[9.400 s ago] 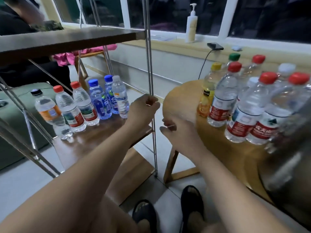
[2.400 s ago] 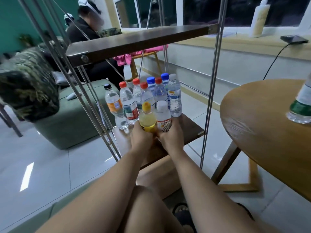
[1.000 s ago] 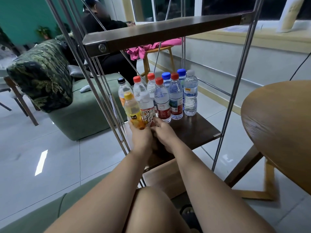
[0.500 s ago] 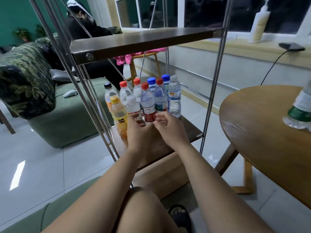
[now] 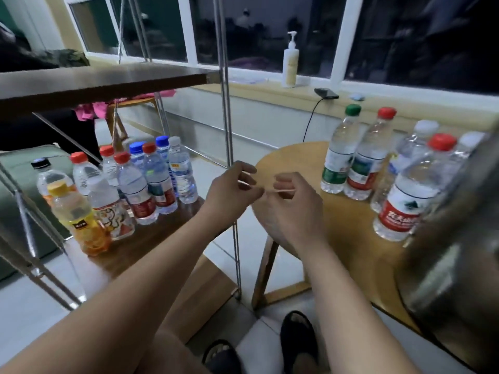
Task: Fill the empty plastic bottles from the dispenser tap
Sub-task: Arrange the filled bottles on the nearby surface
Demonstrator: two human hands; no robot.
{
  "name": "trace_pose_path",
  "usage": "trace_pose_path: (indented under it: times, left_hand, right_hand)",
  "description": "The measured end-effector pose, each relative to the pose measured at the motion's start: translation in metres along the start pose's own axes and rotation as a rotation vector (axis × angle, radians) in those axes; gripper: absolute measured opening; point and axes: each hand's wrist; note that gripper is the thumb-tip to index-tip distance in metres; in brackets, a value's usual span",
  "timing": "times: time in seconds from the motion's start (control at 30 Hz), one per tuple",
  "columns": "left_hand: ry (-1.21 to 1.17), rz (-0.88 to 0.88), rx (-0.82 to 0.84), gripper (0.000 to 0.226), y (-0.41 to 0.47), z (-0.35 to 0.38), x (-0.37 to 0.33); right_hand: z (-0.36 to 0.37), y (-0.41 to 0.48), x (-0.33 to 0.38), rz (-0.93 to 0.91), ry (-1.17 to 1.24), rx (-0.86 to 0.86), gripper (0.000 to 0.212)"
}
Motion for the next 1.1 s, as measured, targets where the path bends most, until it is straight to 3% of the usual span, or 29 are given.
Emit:
trace_pose_path:
  times: [0.2,0.47,0.53,0.67,0.77,0.9,1.1]
  left_hand:
    - [0.104,0.14,0.138,0.051,0.041,0.069,-0.035]
    - [0.007,0.073,0.199,0.11,0.095,0.148,-0.057]
    - [0.031,0.094,0.211,0.103,0.103,0.159,-0.056]
    - [-0.008,0.159,0.215,0.061,0.106,0.17,-0.056]
    - [-0.15,0.084,0.211,0.064,0.103,0.172,-0.051]
    - [-0.11,0.119,0.184,0.065,0.088,0.157,-0.045]
    - [-0.071,0.21,0.363,0.057,0.055,0.112,-0.033]
  right_hand:
    - [-0.051,0.008,-0.022,0.089,0.081,-0.27,0.03]
    - [-0.076,0.001,-0.039,0.164,0.104,-0.429,0.023]
    - [-0.077,0.001,-0.039,0.18,0.125,-0.437,0.027]
    - [-0.073,0.003,-0.041,0.189,0.125,-0.471,0.032]
    - [-0.07,0.009,-0.041,0.185,0.16,-0.49,0.036]
    - [-0.067,0.014,-0.04,0.175,0.202,-0.488,0.049]
    - [-0.067,0.019,-0.043,0.121,0.068,-0.435,0.086]
Point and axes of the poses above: each hand's wrist, its own y-axis towards the middle knuckle, its own z-axis out of the palm, x = y × z, and after that the axes turned 1 degree about z, right-handed
